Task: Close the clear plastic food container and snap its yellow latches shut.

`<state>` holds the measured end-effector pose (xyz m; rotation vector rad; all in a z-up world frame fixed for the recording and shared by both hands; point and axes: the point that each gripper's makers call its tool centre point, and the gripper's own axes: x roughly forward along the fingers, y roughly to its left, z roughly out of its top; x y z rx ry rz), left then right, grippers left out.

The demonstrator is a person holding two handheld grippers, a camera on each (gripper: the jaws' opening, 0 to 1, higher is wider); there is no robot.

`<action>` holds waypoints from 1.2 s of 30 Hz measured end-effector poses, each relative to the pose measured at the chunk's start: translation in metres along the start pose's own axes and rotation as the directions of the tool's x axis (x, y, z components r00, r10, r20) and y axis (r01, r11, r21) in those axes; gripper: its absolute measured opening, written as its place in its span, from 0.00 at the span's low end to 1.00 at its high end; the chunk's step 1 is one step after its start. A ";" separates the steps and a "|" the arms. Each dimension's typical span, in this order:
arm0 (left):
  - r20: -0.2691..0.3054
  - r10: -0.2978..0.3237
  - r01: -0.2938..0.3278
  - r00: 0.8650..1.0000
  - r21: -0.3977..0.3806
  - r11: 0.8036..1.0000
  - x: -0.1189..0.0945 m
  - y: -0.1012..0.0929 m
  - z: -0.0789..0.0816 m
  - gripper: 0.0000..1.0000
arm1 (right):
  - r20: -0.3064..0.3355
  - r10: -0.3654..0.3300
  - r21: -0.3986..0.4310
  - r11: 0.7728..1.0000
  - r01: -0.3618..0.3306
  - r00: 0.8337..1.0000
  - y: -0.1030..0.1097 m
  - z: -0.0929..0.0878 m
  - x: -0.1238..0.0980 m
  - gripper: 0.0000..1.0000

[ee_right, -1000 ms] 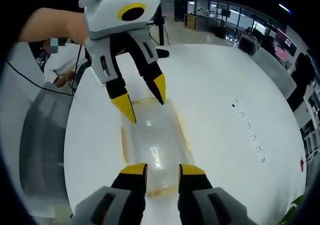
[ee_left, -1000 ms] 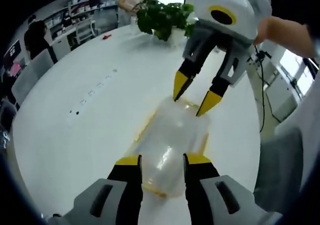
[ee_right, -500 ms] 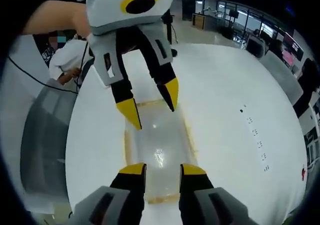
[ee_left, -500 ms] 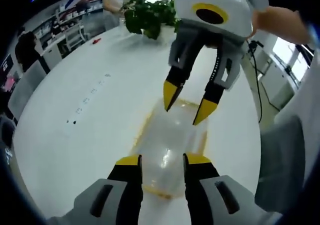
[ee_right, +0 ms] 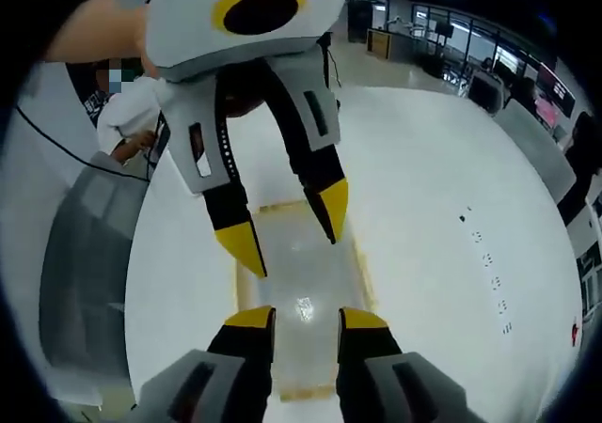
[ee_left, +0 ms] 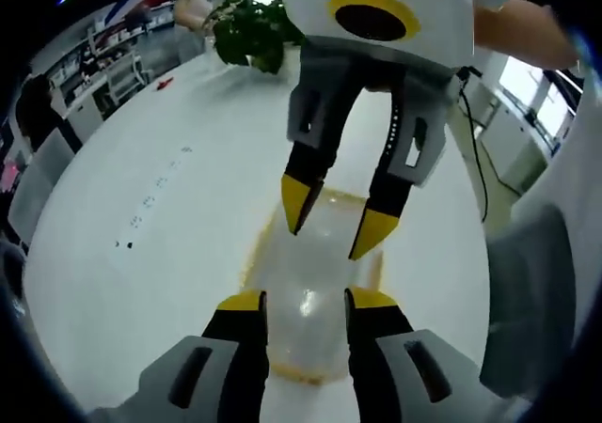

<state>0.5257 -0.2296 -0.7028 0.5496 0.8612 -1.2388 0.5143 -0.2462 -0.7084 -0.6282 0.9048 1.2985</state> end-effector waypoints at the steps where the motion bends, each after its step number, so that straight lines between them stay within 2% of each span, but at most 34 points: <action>1: 0.000 -0.001 0.001 1.000 0.003 1.000 0.001 -0.001 0.001 0.30 | -0.004 -0.001 -0.005 1.000 0.001 1.000 0.000 0.000 0.001 0.23; 6: -0.004 -0.007 0.007 1.000 0.013 1.000 0.003 -0.002 0.001 0.30 | -0.005 0.007 -0.011 1.000 -0.007 1.000 0.002 0.001 0.005 0.23; 28: -0.034 -0.022 0.023 0.999 0.028 0.999 0.015 -0.014 -0.005 0.28 | -0.008 -0.005 -0.013 1.000 0.005 1.000 -0.015 0.003 0.009 0.25; 36: -0.046 -0.026 0.029 0.999 0.062 0.998 0.017 -0.022 -0.007 0.30 | -0.007 -0.014 -0.025 1.000 0.013 1.000 -0.022 0.003 0.009 0.24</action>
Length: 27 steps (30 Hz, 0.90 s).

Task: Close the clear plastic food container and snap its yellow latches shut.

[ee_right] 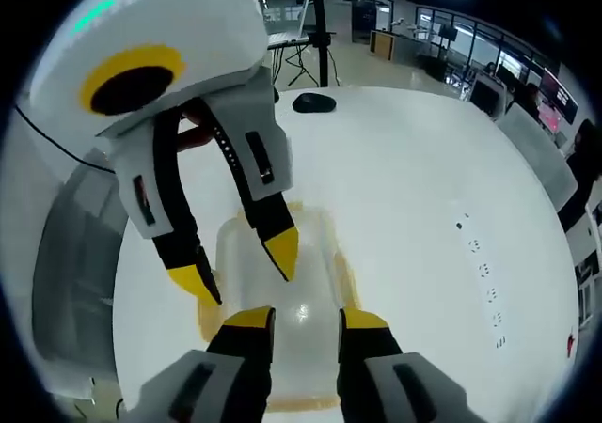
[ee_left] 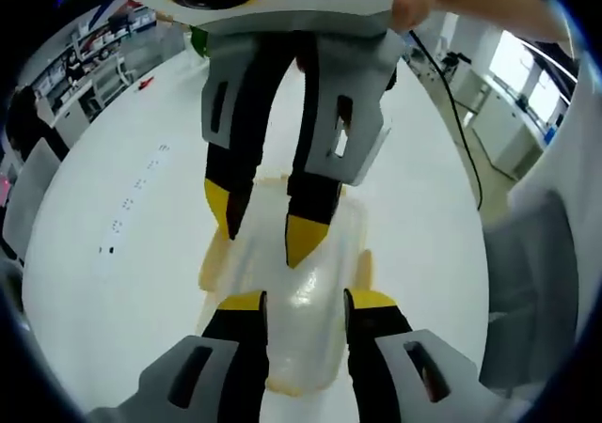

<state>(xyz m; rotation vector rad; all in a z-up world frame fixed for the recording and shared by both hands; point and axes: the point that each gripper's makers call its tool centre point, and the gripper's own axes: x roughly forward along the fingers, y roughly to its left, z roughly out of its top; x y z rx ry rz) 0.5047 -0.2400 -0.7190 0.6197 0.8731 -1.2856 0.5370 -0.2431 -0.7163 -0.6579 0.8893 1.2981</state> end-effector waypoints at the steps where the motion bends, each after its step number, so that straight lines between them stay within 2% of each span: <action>1: 0.000 -0.001 0.001 1.000 0.001 1.000 0.000 -0.001 0.000 0.30 | 0.001 0.000 -0.003 1.000 0.000 1.000 -0.001 0.000 0.000 0.25; 5: -0.006 0.001 -0.001 1.000 0.018 1.000 0.002 -0.005 -0.001 0.32 | -0.002 -0.002 -0.014 1.000 0.002 1.000 -0.003 0.001 0.002 0.24; 7: -0.014 0.015 -0.015 1.000 0.052 0.999 0.003 -0.005 -0.003 0.33 | -0.009 -0.006 -0.029 1.000 0.006 1.000 -0.004 0.001 0.004 0.25; 11: -0.016 0.017 -0.016 1.000 0.053 0.998 0.002 -0.009 -0.004 0.35 | -0.015 -0.004 -0.041 0.999 0.003 1.000 -0.005 0.002 0.005 0.27; 16: -0.043 0.047 -0.040 0.998 0.143 0.989 0.004 -0.010 -0.008 0.41 | -0.016 0.001 -0.041 0.999 -0.002 1.000 -0.008 0.003 0.007 0.31; 21: -0.039 0.059 -0.052 0.998 0.150 0.987 0.006 -0.012 -0.006 0.43 | -0.032 0.024 -0.029 0.999 -0.025 0.999 -0.008 0.001 0.013 0.36; 27: -0.035 0.102 -0.094 0.994 0.180 0.979 0.009 -0.012 -0.006 0.44 | -0.045 0.047 -0.023 0.999 -0.048 0.998 -0.007 -0.002 0.015 0.37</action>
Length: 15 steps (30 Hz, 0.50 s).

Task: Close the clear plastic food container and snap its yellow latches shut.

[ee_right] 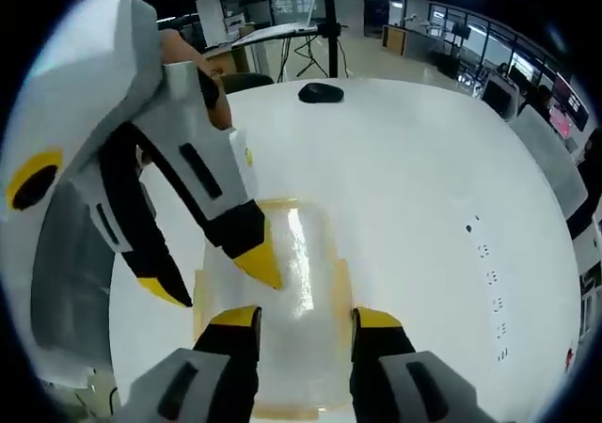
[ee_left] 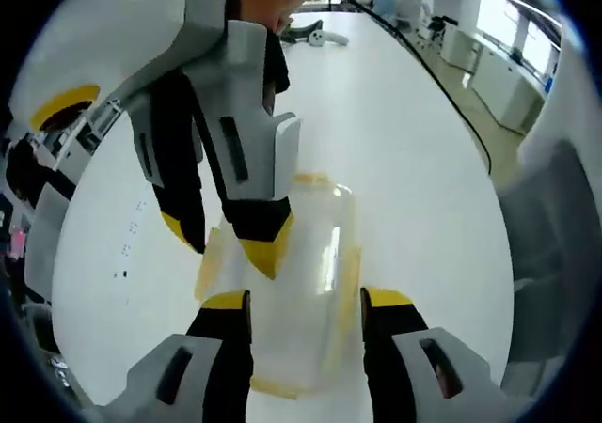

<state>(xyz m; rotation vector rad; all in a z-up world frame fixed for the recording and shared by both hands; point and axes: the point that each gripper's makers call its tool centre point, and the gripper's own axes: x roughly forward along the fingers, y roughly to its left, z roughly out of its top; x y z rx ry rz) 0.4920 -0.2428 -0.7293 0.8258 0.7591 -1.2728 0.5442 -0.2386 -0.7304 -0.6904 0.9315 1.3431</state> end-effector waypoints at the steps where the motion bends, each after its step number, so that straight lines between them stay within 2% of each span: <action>1: -0.001 0.018 -0.018 1.000 0.009 1.000 0.000 0.002 0.000 0.43 | 0.000 0.006 -0.001 1.000 -0.006 1.000 0.000 0.000 0.000 0.37; 5: 0.002 0.060 -0.060 0.998 0.052 0.997 0.003 0.000 0.000 0.45 | -0.007 0.020 -0.012 1.000 -0.020 1.000 0.001 0.000 0.001 0.37; 9: -0.022 0.108 -0.104 0.994 0.141 0.985 0.006 0.000 -0.004 0.45 | -0.014 0.036 -0.024 0.999 -0.036 0.999 0.000 0.000 0.002 0.37; 15: -0.025 0.128 -0.123 0.992 0.147 0.982 0.007 0.000 -0.005 0.46 | -0.033 0.051 -0.044 0.998 -0.053 0.998 0.001 0.000 0.003 0.37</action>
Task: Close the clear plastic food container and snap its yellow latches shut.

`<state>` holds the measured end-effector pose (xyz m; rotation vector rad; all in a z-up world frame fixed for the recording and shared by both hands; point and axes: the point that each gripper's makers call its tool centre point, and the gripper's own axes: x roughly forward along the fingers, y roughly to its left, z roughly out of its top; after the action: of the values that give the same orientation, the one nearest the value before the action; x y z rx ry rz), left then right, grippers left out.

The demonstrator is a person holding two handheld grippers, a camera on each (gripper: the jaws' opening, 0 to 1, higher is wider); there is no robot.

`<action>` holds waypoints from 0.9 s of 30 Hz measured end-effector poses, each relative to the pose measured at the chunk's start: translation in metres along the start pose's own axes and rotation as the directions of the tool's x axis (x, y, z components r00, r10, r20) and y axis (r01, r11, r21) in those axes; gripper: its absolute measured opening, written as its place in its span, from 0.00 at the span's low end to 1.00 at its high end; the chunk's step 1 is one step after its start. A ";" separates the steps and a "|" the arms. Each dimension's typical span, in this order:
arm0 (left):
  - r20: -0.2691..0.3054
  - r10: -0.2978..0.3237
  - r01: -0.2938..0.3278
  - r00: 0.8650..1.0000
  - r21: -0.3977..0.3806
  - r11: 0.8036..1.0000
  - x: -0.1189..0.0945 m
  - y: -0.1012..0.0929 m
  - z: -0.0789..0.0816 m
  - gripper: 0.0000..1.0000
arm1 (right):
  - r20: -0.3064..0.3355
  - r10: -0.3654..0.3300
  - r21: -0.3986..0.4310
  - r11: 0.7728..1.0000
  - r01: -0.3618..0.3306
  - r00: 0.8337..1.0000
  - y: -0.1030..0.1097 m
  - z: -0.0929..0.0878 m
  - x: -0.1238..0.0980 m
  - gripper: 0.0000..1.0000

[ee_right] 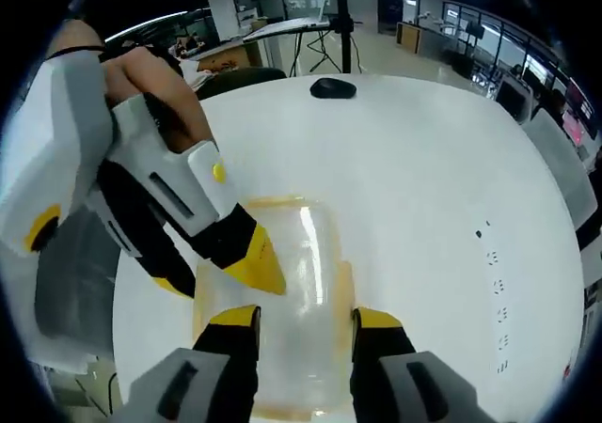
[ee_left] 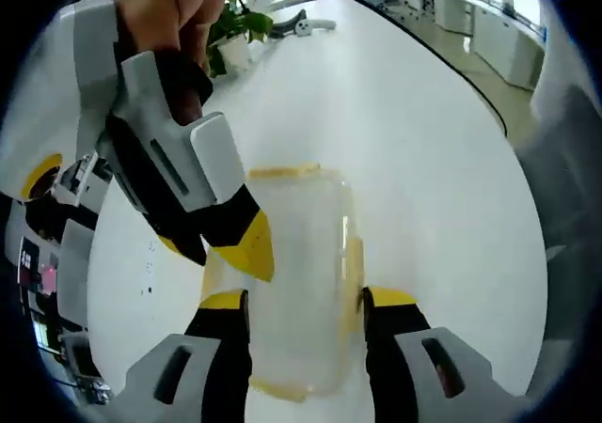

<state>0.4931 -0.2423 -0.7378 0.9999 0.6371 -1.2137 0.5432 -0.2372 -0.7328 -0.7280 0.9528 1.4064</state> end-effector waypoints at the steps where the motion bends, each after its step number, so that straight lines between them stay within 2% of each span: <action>1: -0.001 0.006 -0.006 1.000 0.004 1.000 0.001 0.000 0.000 0.46 | -0.005 0.000 -0.003 1.000 0.000 1.000 0.000 -0.001 0.000 0.37; 9: -0.007 0.034 -0.034 0.999 0.018 0.999 0.002 -0.001 -0.001 0.46 | -0.015 0.010 -0.008 1.000 -0.010 1.000 0.000 -0.001 0.002 0.36; 10: -0.012 0.038 -0.038 0.999 0.024 0.999 0.003 -0.001 -0.001 0.46 | -0.014 0.014 -0.007 1.000 -0.014 1.000 -0.001 0.000 0.002 0.36; 11: -0.031 0.049 -0.047 0.998 0.062 0.997 0.003 -0.001 -0.003 0.46 | -0.014 0.018 -0.006 1.000 -0.018 1.000 -0.001 -0.001 0.002 0.36; 18: -0.048 0.071 -0.069 0.996 0.049 0.996 0.005 -0.001 -0.003 0.45 | -0.017 0.027 0.001 1.000 -0.027 1.000 0.000 -0.001 0.002 0.35; 27: -0.041 0.082 -0.080 0.996 0.048 0.996 0.005 0.000 -0.003 0.43 | -0.077 0.037 0.013 0.999 -0.036 0.996 0.000 0.000 0.004 0.33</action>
<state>0.4953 -0.2417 -0.7437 1.0830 0.5983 -1.1429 0.5429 -0.2355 -0.7369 -0.7637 1.0384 1.4119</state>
